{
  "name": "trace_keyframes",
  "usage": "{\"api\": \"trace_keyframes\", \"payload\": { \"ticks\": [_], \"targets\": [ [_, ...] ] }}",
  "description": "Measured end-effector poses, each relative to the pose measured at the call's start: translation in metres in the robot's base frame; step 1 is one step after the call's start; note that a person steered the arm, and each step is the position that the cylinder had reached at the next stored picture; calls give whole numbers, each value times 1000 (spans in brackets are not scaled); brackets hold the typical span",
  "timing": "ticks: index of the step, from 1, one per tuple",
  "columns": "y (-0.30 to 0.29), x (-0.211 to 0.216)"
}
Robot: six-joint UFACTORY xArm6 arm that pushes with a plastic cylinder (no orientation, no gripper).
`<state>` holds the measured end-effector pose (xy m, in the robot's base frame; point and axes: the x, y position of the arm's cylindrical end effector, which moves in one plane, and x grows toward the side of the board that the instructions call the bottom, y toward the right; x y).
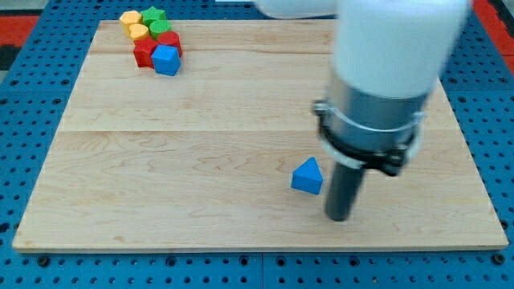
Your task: Move blue triangle towards center
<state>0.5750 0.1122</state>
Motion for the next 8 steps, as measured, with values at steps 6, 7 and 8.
{"api": "trace_keyframes", "payload": {
  "ticks": [6, 7, 8],
  "targets": [
    [-107, -45],
    [-136, -46],
    [-156, -56]
  ]
}}
